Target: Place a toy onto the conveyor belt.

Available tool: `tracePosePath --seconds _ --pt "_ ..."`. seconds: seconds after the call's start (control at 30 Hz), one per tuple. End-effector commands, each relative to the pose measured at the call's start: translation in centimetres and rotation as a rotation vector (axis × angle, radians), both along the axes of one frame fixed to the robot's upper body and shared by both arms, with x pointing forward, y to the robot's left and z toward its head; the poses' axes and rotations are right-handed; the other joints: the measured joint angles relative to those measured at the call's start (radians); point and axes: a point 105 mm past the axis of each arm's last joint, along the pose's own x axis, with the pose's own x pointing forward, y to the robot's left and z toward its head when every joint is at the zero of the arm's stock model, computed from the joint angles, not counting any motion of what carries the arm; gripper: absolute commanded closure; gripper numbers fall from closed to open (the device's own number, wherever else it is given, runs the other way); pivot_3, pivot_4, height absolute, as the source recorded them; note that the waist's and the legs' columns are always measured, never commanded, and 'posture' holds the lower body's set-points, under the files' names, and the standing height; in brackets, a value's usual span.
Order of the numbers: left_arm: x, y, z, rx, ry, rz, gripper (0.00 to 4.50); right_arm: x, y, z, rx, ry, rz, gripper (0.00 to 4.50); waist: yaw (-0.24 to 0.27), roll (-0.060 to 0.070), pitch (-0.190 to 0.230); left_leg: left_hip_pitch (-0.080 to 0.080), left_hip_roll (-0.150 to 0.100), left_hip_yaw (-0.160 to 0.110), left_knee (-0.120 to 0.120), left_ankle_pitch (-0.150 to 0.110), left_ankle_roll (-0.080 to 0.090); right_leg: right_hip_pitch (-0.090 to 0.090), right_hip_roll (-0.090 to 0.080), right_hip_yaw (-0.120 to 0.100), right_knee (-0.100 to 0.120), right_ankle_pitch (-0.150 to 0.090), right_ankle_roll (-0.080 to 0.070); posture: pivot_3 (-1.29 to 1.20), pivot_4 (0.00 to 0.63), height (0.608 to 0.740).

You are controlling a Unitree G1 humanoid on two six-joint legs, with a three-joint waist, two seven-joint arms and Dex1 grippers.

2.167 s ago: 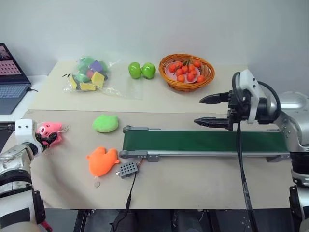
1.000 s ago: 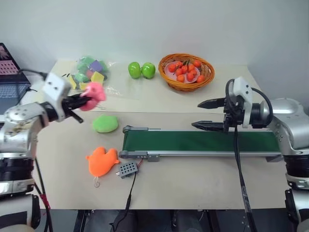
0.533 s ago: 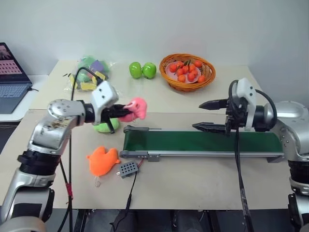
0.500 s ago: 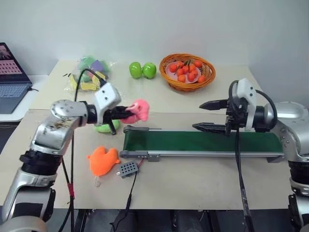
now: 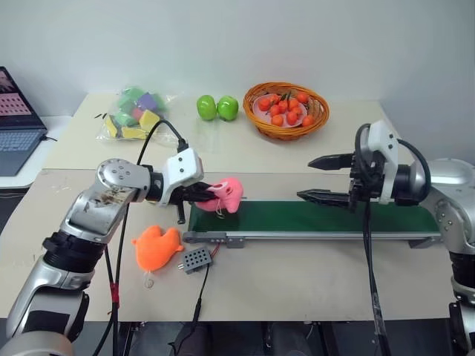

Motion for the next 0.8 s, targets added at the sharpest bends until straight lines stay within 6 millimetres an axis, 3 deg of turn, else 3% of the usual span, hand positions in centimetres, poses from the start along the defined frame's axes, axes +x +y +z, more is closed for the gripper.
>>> tracePosePath --seconds 0.03,0.3,0.47,0.8 --pt "-0.6 -0.5 0.1 0.013 -0.012 -0.041 4.45 -0.7 -0.2 1.7 0.002 -0.058 0.011 0.0 0.0 0.0 0.0 0.0 0.0 0.0 0.0 0.0 0.0 0.0 0.0 0.0 0.0 0.0 0.0 0.0 0.15 0.738" --pt "-0.9 -0.8 -0.2 0.016 -0.006 -0.057 1.54 -0.8 0.3 1.7 -0.021 -0.053 0.041 0.0 0.0 0.0 0.0 0.0 0.0 0.0 0.0 0.0 0.0 0.0 0.0 0.0 0.0 0.0 0.0 0.0 0.15 0.738" --pt "-0.6 -1.0 1.0 -0.038 -0.007 -0.041 0.01 -0.8 0.1 1.8 -0.028 -0.053 0.044 0.0 0.0 0.0 0.0 0.0 0.0 0.0 0.0 0.0 0.0 0.0 0.0 0.0 0.0 0.0 0.0 0.0 0.15 0.738" --pt "-0.5 -1.6 3.3 -0.126 -0.015 -0.019 0.01 -0.6 0.1 1.8 -0.034 -0.054 0.051 0.0 0.0 0.0 0.0 0.0 0.0 0.0 0.0 0.0 0.0 0.0 0.0 0.0 0.0 0.0 0.0 0.0 0.15 0.738"
